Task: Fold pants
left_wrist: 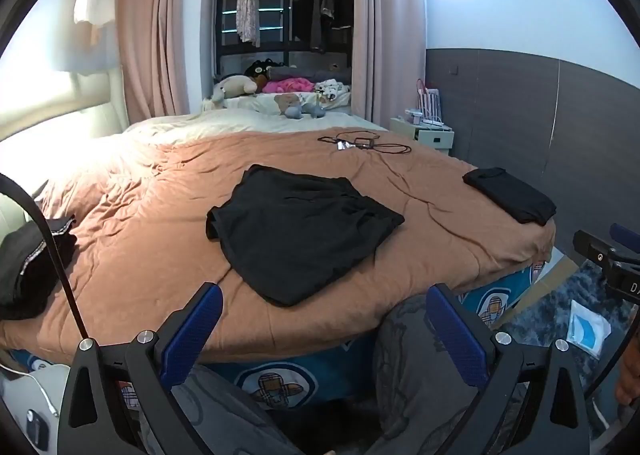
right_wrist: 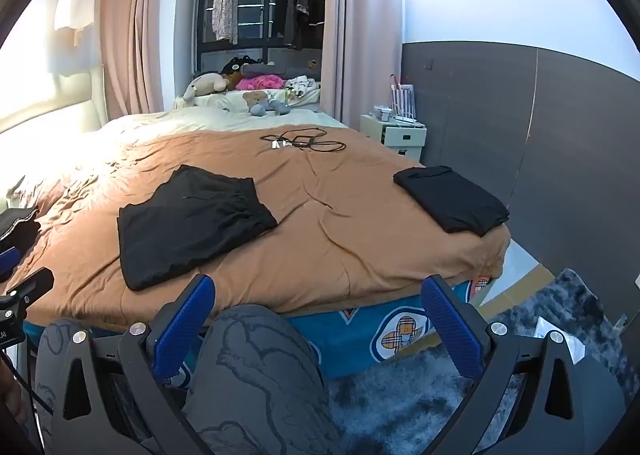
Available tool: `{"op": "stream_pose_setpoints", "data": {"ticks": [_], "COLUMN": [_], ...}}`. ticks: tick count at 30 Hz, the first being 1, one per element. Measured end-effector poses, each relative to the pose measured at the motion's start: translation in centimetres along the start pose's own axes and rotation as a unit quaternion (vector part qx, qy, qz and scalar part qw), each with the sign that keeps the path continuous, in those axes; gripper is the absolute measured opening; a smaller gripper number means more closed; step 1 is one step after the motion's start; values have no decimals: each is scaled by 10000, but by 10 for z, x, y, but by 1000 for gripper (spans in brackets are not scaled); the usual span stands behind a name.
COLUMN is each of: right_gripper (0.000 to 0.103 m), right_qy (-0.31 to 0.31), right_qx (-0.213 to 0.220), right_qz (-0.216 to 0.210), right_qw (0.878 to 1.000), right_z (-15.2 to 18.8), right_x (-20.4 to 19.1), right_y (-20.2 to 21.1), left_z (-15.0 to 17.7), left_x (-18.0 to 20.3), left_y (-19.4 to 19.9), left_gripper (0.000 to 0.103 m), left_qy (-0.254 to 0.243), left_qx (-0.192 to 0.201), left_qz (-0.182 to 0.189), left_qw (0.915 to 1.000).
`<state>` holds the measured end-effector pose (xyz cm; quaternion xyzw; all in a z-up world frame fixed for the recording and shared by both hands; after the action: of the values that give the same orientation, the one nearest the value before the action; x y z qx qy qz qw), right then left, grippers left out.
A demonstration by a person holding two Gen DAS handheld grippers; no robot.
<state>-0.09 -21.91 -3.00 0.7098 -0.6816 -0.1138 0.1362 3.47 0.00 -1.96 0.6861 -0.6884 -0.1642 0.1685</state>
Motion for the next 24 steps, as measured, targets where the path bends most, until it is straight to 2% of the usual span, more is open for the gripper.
{"op": "stream_pose_setpoints", "data": {"ticks": [24], "right_gripper": [103], "right_qy": [-113], "right_qx": [-142], "right_qz": [-25], "right_qw": [9998], "right_z": [11], "right_x": [-2], "right_y": [1], "left_z": [3], "left_x": [-2], "left_y": [12], "left_gripper": [103], "left_qy": [114], "left_qx": [111], "left_qz": [143], "left_qw": [9998]}}
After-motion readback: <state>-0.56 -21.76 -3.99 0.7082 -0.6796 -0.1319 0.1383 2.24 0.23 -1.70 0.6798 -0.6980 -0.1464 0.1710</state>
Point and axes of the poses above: each gripper's, at about its wrist camera, not at the fingertips, and y roughly against the way its jaws point, x to its right, z to its underside, the point moved 4 cm from there along -y, roughly the way its jaws point, and after that the axes turned 2 degrees about x, right-handed, at the moved point
